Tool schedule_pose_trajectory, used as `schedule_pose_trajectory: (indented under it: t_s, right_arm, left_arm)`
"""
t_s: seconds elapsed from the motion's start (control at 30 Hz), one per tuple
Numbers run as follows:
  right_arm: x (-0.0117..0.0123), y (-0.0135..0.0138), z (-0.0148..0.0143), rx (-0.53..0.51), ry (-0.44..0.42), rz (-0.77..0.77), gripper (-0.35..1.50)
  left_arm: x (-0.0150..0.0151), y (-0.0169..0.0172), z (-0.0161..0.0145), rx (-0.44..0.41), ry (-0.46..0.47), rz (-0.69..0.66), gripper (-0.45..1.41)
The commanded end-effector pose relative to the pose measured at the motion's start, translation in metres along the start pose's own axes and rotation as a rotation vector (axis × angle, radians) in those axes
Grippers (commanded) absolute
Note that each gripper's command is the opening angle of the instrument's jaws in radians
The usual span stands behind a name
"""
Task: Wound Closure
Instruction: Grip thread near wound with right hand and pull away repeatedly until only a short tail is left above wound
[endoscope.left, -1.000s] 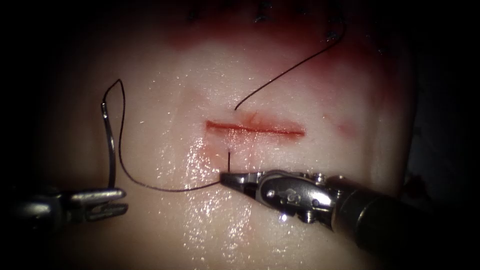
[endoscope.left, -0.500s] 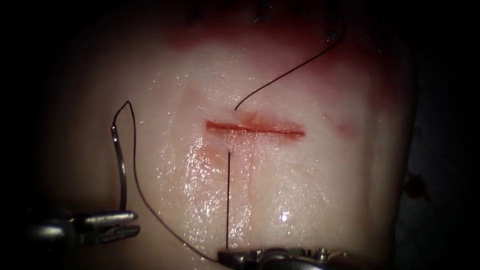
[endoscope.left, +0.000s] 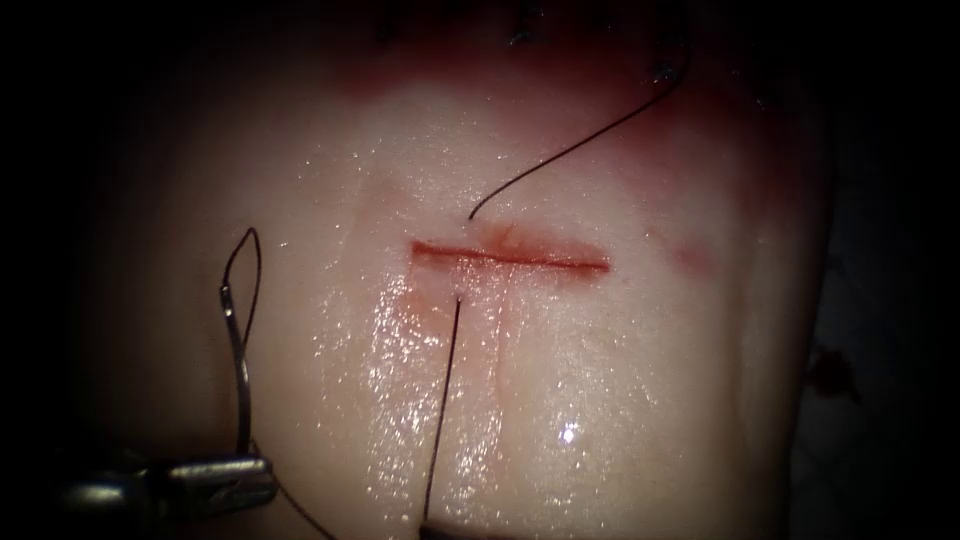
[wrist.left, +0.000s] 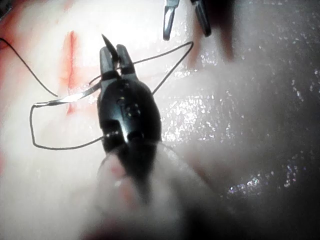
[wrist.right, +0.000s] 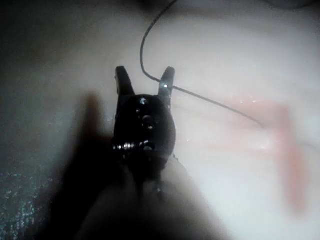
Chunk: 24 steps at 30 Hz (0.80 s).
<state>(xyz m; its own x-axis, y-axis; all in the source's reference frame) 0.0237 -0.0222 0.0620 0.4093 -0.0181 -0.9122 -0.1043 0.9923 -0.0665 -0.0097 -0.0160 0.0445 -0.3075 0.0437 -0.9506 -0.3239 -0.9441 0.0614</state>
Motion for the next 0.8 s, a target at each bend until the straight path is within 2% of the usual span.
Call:
schedule_pose_trajectory:
  t_s: [0.03,0.1,0.2,0.27,0.33,0.43,0.5,0.53,0.57,0.7,0.8]
  right_arm:
    - [-0.0004,0.0013,0.0004,-0.014,0.002,0.010,1.26]
    - [-0.0005,0.0034,-0.0005,-0.033,0.004,0.033,1.30]
    - [-0.0006,0.0047,-0.0010,-0.048,0.012,0.047,1.30]
    - [-0.0009,0.0069,-0.0018,-0.059,0.011,0.049,1.30]
    - [-0.0010,0.0074,-0.0020,-0.068,0.015,0.049,1.30]
    - [-0.0023,0.0099,-0.0018,-0.087,-0.001,0.037,1.30]
    - [-0.0026,0.0104,-0.0015,-0.090,0.000,0.032,1.30]
    - [-0.0042,0.0114,-0.0006,-0.069,-0.017,-0.014,1.30]
    - [-0.0042,0.0114,-0.0006,-0.069,-0.017,-0.014,1.30]
    - [-0.0088,0.0139,0.0022,-0.051,-0.067,-0.081,1.25]
    - [-0.0097,0.0140,0.0034,-0.035,-0.065,-0.088,1.23]
  left_arm:
    - [-0.0005,-0.0001,0.0008,-0.001,0.003,0.000,-0.35]
    - [-0.0008,-0.0005,0.0007,-0.001,-0.001,-0.001,-0.35]
    - [-0.0010,-0.0008,0.0006,0.000,-0.006,-0.003,-0.35]
    - [-0.0014,-0.0017,0.0005,0.005,-0.021,-0.008,-0.35]
    - [-0.0016,-0.0021,0.0005,0.006,-0.026,-0.010,-0.35]
    - [-0.0021,-0.0030,0.0006,0.012,-0.030,-0.015,-0.35]
    - [-0.0022,-0.0031,0.0006,0.012,-0.031,-0.015,-0.35]
    - [-0.0023,-0.0032,0.0009,0.014,-0.032,-0.015,-0.35]
    - [-0.0023,-0.0032,0.0009,0.014,-0.032,-0.015,-0.35]
    - [-0.0021,-0.0037,0.0014,0.016,-0.036,-0.022,-0.35]
    - [-0.0021,-0.0038,0.0015,0.019,-0.035,-0.023,-0.35]
